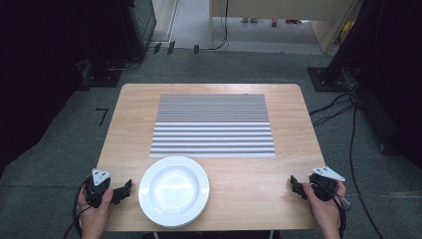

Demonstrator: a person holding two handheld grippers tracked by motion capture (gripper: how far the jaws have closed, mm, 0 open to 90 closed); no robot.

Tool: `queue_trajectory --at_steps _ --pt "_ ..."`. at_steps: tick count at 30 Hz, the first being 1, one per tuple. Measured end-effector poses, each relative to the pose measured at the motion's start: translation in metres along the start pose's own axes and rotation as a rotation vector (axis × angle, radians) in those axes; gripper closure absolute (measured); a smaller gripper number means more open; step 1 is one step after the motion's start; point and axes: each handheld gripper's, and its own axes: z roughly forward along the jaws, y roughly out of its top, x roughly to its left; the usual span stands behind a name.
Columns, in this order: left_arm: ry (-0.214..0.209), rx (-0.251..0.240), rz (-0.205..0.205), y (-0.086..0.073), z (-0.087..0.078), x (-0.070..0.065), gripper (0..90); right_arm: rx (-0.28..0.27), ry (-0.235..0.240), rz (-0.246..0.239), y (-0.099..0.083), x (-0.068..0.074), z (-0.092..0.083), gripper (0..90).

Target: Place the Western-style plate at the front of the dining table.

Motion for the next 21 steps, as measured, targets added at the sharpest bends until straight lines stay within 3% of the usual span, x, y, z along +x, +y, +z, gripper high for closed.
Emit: queue_trajectory --at_steps 5,7,12,18,21 --pt "0.026 -0.013 -0.029 -0.001 -0.003 0.002 9.7 0.002 -0.001 0.000 0.001 0.001 0.001 3.0" --pt "0.010 -0.041 -0.057 0.000 -0.009 0.001 9.7 0.011 -0.002 0.006 0.001 0.001 0.001 3.3" --pt "-0.028 -0.083 -0.083 0.003 -0.017 -0.003 9.7 -0.010 0.026 0.019 0.003 0.005 -0.003 5.9" --pt "-0.072 -0.119 -0.098 0.005 -0.028 -0.009 9.7 -0.052 0.041 0.014 0.006 0.016 -0.011 6.3" --pt "-0.071 -0.135 -0.086 0.005 -0.031 -0.012 9.7 -0.065 0.050 0.007 0.006 0.021 -0.013 6.3"
